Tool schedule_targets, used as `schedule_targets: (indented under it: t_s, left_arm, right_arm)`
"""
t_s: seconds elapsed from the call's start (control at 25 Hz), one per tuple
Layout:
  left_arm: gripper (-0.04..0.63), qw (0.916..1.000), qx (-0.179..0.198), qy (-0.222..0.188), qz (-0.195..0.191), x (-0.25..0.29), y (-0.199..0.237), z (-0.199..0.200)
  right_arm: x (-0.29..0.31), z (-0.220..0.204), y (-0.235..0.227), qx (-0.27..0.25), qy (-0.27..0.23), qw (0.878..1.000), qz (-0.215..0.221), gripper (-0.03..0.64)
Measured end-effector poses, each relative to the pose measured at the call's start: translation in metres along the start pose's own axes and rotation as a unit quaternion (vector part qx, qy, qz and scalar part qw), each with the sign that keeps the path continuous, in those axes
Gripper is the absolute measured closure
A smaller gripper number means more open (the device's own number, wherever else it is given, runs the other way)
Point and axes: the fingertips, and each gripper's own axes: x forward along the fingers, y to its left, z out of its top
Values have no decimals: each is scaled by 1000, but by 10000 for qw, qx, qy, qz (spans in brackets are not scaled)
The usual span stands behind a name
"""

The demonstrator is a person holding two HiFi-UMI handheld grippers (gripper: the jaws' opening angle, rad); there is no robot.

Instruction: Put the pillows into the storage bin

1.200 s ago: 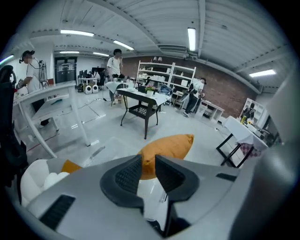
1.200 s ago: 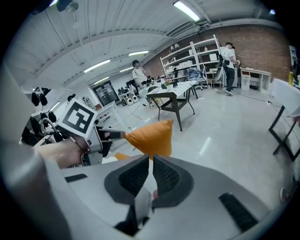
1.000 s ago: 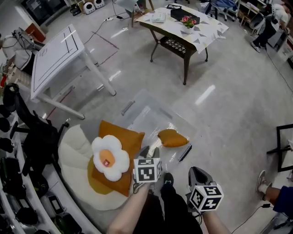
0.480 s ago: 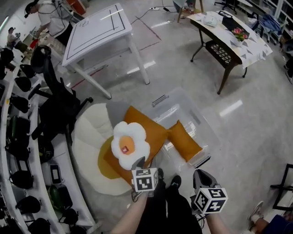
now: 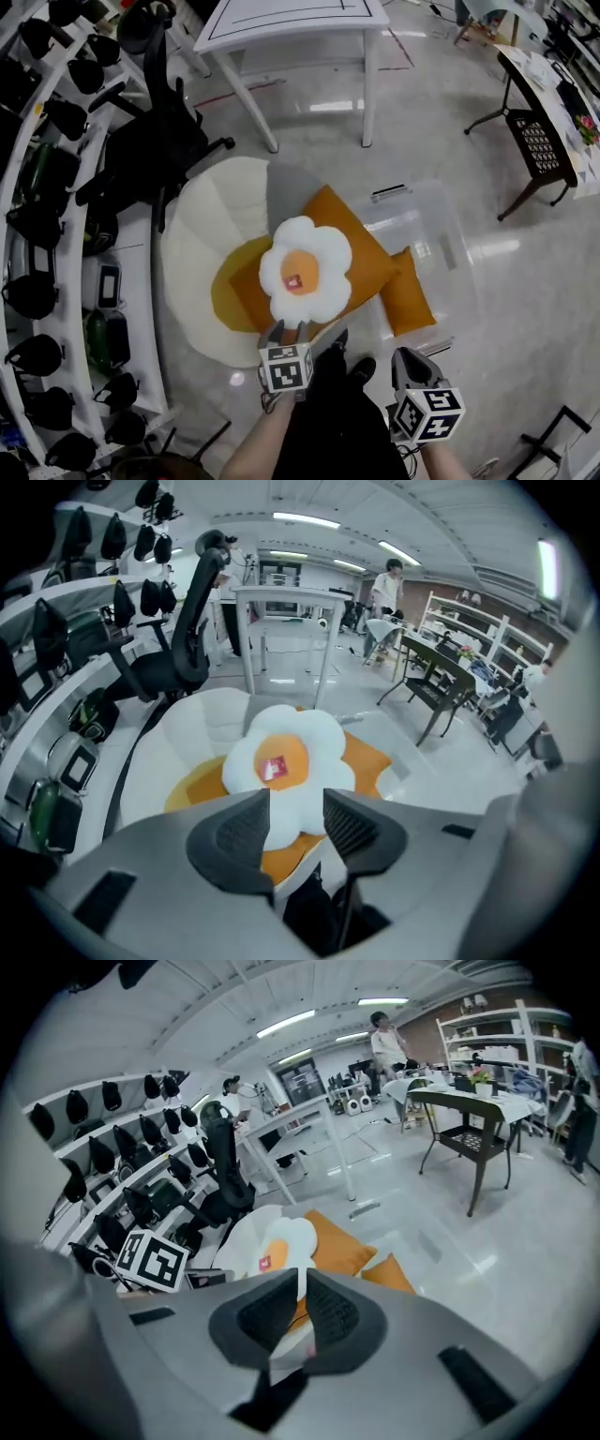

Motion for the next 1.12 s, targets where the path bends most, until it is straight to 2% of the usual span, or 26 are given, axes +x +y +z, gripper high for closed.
schedule_targets:
  t_s: [0.2,0.36,0.44,0.76,0.92,1.12]
  left_arm:
    - [419,9977,-661,157,45,29,47,-24]
    - [393,9890,-1448,308,29,54,72,-51]
    - [384,9849,-1692,359,2,74,84,-61]
    - [360,9745,-2170,560,-144,136,107,-86]
    - [357,9641,-2517,715,-442,156,104,-94]
    - [359,9620,-2412,1004,-791,176,98,-103]
  right_arm:
    - [53,-8,39,-358,438,9980,294,591]
    - [90,-24,63,-698,880,9922,545,591]
    - [113,-32,72,-749,994,9903,621,592]
    - [163,-52,90,-679,1275,9870,697,595]
    - [171,-60,83,-541,1369,9872,618,597]
    - [170,-68,70,-427,1431,9877,465,597]
